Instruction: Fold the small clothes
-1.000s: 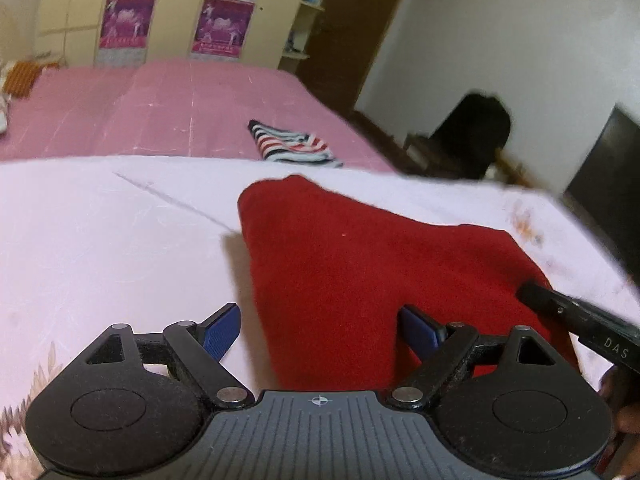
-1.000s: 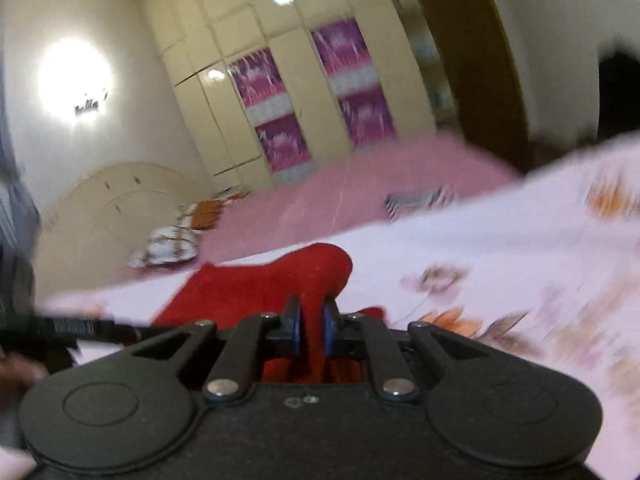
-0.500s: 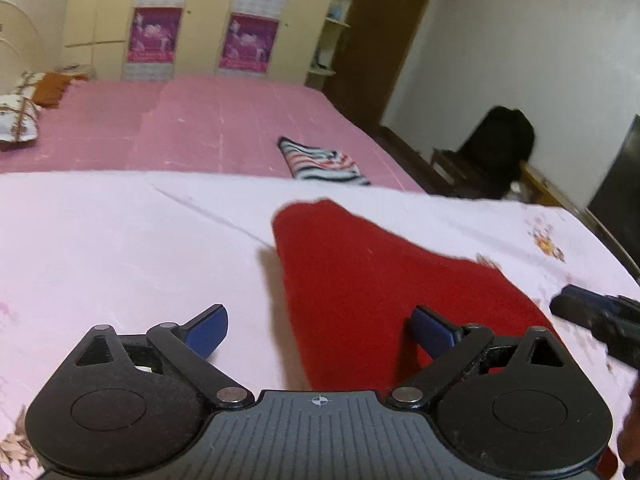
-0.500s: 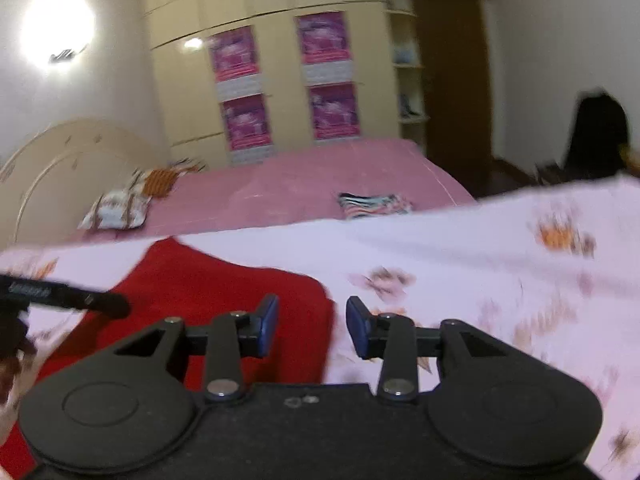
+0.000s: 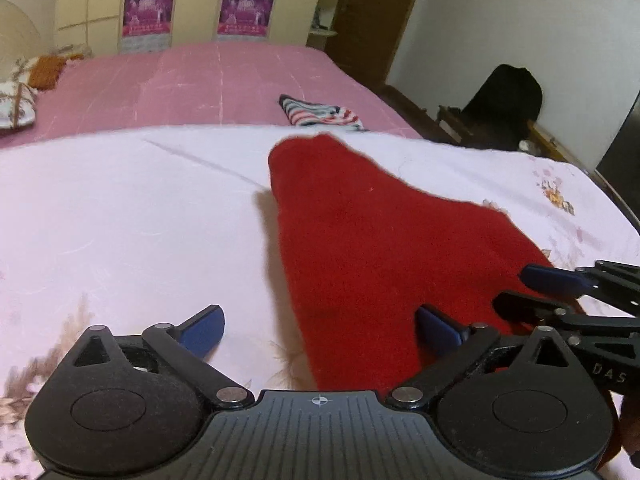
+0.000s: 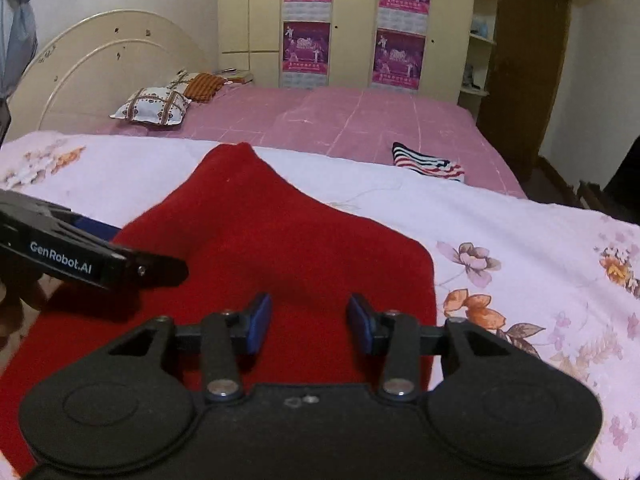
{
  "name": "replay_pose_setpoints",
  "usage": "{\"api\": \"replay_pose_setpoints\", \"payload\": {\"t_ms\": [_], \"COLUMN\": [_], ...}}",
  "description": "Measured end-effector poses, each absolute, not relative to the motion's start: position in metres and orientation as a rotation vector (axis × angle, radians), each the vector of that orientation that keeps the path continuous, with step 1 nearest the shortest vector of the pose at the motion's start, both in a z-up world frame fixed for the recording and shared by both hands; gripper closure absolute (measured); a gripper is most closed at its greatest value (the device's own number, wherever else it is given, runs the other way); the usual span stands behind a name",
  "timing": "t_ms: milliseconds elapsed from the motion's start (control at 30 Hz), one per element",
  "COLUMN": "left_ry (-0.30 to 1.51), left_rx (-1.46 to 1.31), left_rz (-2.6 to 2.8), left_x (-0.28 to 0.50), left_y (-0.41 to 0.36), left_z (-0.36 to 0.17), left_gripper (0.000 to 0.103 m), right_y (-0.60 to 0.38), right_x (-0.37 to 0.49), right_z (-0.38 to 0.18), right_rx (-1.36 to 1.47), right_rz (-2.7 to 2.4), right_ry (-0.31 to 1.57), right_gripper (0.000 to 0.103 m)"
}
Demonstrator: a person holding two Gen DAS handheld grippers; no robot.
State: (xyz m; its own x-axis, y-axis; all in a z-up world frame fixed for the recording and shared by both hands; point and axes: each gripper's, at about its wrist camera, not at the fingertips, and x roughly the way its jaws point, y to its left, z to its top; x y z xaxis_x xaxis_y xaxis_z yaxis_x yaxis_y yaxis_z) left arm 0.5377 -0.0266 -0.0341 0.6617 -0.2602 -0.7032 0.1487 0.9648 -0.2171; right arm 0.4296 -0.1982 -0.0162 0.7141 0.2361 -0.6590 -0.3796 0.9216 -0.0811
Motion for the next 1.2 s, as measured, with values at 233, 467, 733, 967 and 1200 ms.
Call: {"api": "replay_pose_setpoints", "payload": {"t_ms": [233,467,733,967,1200], "left_ry": [0.805,0.834,0.847,0.870,0.869], "left_rx": [-0.144,-0.221,-0.182,-0.182,-0.152], "left_rz": [-0.277,-0.254,-0.299,-0.257,-0.241], "left_x": [0.488,0.481,0.417,0.391,0.386], "left_y": [-0.033,-0.027,-0.034,-0.029,-0.030], "left_z": [-0.027,-0.034,-0.033,-0.046,-0.041], "left_gripper": [0.007,0.008,0.008,0.007,0.007], "right_y": [-0.211,-0.206,-0.211,-0.207,-0.213], "right_x": [0.375,0.374,0.329,0.315,0.303], "right_z": [-0.003,-0.023,-0.008,-0.034,-0.019], "right_rx": [-0.205,-0.228,-0.200,-0.275,-0.215], "right_rz": [0.394,0.351,0.379,0.317,0.291], "right_ry": [0.657,0.728,0.706,0.717,0.664], "right_gripper": [0.066,0.066,0.064,0.062,0.059]}}
